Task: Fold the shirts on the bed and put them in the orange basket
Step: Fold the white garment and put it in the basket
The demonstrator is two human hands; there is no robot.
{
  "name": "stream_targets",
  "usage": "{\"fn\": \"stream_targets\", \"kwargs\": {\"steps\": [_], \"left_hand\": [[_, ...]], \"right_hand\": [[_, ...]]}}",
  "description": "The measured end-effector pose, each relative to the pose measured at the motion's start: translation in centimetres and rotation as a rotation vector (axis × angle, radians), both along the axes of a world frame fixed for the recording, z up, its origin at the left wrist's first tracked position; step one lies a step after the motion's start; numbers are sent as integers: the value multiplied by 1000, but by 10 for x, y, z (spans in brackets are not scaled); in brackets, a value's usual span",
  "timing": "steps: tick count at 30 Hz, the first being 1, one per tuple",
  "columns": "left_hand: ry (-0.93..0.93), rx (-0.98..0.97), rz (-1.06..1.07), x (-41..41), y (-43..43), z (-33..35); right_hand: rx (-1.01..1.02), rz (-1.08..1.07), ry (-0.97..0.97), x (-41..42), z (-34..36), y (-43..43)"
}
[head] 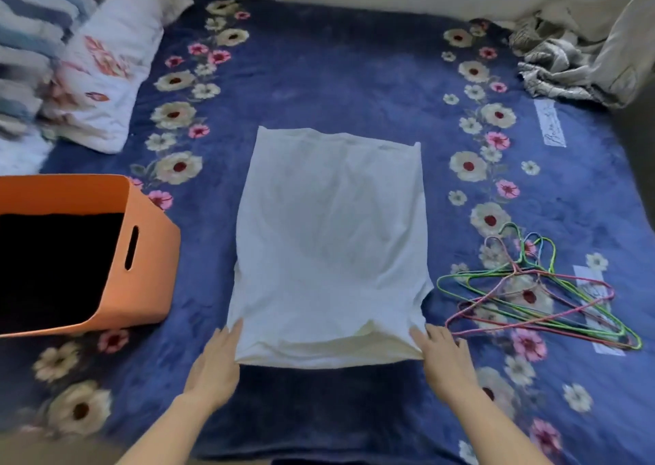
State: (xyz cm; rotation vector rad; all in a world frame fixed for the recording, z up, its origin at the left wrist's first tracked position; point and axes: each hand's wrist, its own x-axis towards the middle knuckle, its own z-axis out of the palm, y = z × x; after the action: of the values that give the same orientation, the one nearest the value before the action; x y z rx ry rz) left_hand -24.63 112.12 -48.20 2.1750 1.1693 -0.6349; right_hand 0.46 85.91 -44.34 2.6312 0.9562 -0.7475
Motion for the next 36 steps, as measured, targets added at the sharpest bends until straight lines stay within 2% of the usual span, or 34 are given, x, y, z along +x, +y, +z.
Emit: {"fn": "stream_targets", "kwargs": {"steps": [3, 5, 7, 10, 13, 15, 17, 20, 22, 25, 27, 29, 33, 35, 36], "left_hand": [[216, -63, -67, -13, -9, -18], [302, -161, 1, -17, -12, -32], [195, -162, 213, -9, -18, -44], [-22, -20, 645, 11, -27, -54], [-40, -30, 927, 20, -28, -74], [-121, -65, 963, 17, -30, -88], [-171, -85, 955, 9, -35, -94], [-41, -133, 925, -5, -36, -92], [21, -188, 941, -6, -26, -87], [28, -93, 762, 9, 5, -80], [-166, -99, 819, 28, 28, -81], [-409, -258, 1058, 48, 50, -84], [-660, -485, 1266, 88, 88, -101], [-770, -476, 1279, 99, 101, -113], [-793, -393, 1246, 102, 105, -119]], "right_hand": [[-188, 95, 149, -19, -26, -22], [-267, -14, 320, -27, -44, -31], [-144, -272, 368, -34, -60, -31], [117, -700, 265, -34, -80, -22], [204, -1068, 293, -34, -101, -13], [217, -1177, 330, -38, -114, -11], [279, -1196, 292, -42, -124, -16], [292, -1201, 262, -39, -126, -26], [208, -1130, 308, -35, -119, -26], [280, -1148, 260, -14, -119, -16], [404, -1140, 173, 9, -122, -4], [531, -1134, 145, 31, -126, 11], [841, -1417, 207, 67, -146, 39], [943, -1581, 201, 82, -153, 49], [980, -1615, 181, 87, -156, 51]]}}
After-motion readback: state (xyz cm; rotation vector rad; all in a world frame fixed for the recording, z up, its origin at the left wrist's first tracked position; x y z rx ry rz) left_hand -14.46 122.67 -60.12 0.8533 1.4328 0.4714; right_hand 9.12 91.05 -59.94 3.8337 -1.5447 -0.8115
